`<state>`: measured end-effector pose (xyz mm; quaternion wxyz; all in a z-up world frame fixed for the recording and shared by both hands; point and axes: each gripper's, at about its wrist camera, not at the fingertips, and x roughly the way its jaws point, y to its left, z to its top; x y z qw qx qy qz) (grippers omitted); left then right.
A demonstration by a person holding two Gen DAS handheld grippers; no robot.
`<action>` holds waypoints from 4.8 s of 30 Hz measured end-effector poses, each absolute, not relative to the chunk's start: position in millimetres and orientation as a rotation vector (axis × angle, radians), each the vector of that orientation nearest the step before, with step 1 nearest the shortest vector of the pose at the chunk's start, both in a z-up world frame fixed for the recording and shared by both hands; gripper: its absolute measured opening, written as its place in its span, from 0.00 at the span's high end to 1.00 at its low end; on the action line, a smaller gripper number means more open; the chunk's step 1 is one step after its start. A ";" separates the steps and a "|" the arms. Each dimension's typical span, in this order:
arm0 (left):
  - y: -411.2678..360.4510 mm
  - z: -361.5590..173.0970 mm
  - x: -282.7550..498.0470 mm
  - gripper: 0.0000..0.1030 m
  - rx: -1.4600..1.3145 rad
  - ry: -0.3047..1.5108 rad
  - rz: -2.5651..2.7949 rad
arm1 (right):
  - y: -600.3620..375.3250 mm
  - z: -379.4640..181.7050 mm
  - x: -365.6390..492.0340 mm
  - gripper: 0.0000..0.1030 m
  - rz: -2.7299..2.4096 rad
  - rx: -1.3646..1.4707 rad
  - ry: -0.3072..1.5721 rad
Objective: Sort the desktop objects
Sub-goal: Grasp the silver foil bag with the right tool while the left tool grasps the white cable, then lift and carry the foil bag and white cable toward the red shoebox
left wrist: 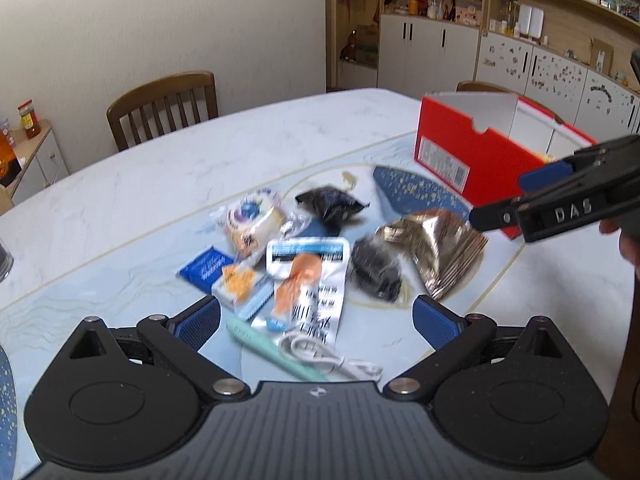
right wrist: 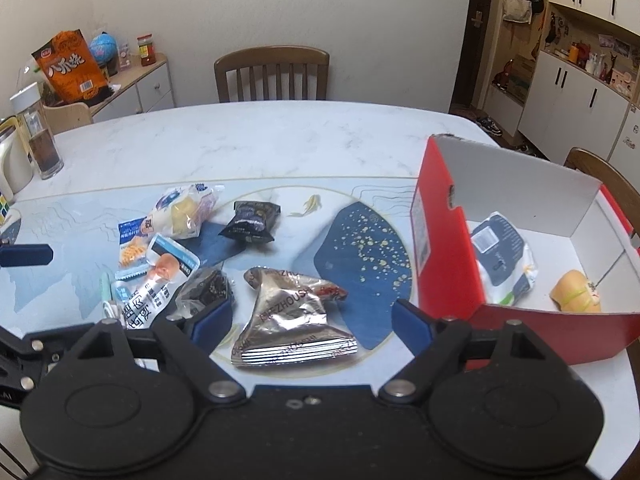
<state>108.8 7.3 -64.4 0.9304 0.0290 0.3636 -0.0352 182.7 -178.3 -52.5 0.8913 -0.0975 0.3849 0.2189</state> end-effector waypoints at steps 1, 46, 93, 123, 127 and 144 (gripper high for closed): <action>8.3 -68.0 108.6 0.00 0.062 0.752 -0.071 | -177.3 -54.8 183.9 0.16 0.454 -0.205 0.803; -8.2 -127.2 125.5 0.04 0.250 0.764 -0.209 | -153.0 -104.2 219.2 0.23 0.470 -0.159 0.918; -15.8 -68.7 126.0 0.26 0.166 0.715 -0.210 | -178.8 -52.5 197.8 0.50 0.504 -0.066 0.860; -121.6 6.1 179.3 0.26 0.179 0.606 -0.230 | -299.4 16.1 216.6 0.50 0.455 -0.016 0.743; -143.9 9.7 191.1 0.26 0.178 0.587 -0.241 | -322.0 19.9 226.3 0.50 0.449 -0.025 0.732; -221.4 4.7 254.1 0.26 0.190 0.617 -0.300 | -396.5 9.2 289.0 0.50 0.429 -0.054 0.757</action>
